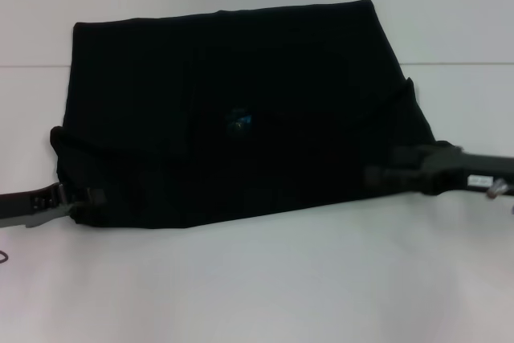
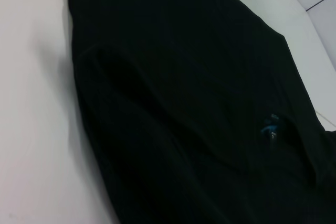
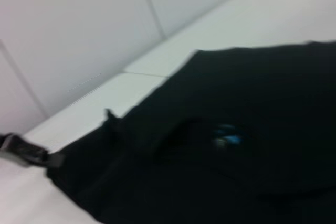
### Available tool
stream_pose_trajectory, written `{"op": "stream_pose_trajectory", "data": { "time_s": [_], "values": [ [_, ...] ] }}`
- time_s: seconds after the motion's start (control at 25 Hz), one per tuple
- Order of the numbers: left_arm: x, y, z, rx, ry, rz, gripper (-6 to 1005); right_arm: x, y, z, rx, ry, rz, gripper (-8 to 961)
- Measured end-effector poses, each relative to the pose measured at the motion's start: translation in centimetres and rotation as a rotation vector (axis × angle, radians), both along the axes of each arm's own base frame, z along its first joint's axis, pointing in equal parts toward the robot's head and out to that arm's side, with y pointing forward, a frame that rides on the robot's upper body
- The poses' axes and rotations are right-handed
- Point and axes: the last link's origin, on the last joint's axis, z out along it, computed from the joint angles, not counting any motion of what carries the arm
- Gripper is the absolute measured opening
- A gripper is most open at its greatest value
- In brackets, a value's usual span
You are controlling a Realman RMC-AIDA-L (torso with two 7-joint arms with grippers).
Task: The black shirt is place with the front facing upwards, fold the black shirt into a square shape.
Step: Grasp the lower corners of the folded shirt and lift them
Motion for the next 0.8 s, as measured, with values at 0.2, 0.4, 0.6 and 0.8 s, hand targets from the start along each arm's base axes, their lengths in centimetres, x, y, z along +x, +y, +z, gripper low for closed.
{"op": "stream_pose_trajectory", "data": {
  "time_s": [0.2, 0.4, 0.6, 0.8],
  "values": [
    [0.0, 0.0, 0.0, -0.003, -0.006, 0.004, 181, 0.0, 2.6, 4.0, -0.049, -0.089, -0.213, 920],
    [0.0, 0.0, 0.1, -0.003, -0.008, 0.009, 34, -0.8, 5.3, 7.3, -0.085, -0.243, -0.453, 919],
    [0.1, -0.1, 0.1, -0.009, -0.014, 0.005, 34, -1.4, 7.0, 7.5, -0.039, -0.360, -0.557, 918],
    [0.1, -0.1, 0.0, -0.015, -0.014, 0.003, 35, -1.3, 7.3, 5.2, -0.029, -0.389, -0.556, 918]
  ]
}}
